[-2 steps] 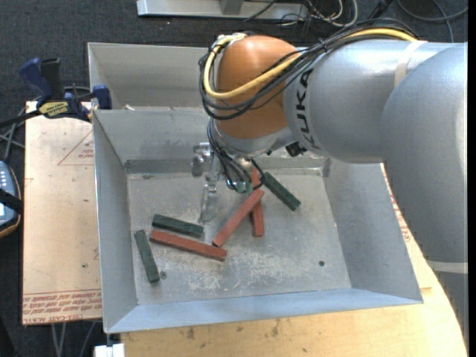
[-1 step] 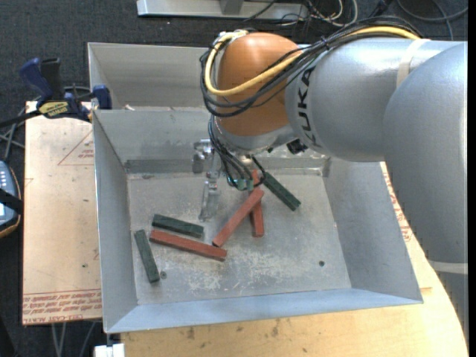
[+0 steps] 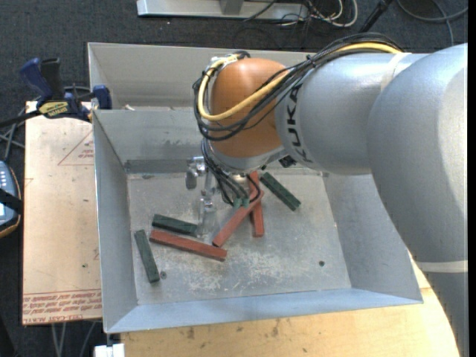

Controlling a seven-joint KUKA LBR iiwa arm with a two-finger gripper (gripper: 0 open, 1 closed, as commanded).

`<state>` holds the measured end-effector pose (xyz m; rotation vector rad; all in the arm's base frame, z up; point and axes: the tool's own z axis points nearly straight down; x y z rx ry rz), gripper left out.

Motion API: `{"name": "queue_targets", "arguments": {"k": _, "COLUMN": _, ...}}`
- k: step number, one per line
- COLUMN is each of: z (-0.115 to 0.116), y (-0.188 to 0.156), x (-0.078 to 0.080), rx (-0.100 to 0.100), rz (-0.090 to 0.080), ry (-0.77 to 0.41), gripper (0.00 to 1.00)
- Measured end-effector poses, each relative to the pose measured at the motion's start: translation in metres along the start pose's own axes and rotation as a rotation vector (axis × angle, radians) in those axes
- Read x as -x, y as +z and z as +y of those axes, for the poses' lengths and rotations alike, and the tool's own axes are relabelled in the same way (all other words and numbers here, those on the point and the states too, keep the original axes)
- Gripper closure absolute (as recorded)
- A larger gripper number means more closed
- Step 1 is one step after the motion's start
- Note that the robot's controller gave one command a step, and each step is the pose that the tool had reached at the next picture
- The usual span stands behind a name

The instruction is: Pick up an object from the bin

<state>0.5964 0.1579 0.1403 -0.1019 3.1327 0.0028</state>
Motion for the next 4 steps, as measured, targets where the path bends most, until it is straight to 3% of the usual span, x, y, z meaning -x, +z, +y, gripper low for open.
{"name": "queue_targets", "arguments": {"k": 1, "z": 0.011, "y": 0.037, "x": 0.007, "rx": 0.001, "rz": 0.005, "ry": -0.226, "gripper": 0.0}}
{"name": "queue_targets", "arguments": {"k": 2, "z": -0.012, "y": 0.068, "x": -0.041, "rx": 0.001, "rz": 0.007, "ry": -0.234, "gripper": 1.0}}
{"name": "queue_targets", "arguments": {"k": 3, "z": -0.012, "y": 0.068, "x": -0.041, "rx": 0.001, "rz": 0.007, "ry": -0.233, "gripper": 1.0}}
{"name": "queue_targets", "arguments": {"k": 4, "z": 0.036, "y": -0.132, "x": -0.024, "rx": 0.0, "rz": 0.006, "ry": -0.32, "gripper": 1.0}}
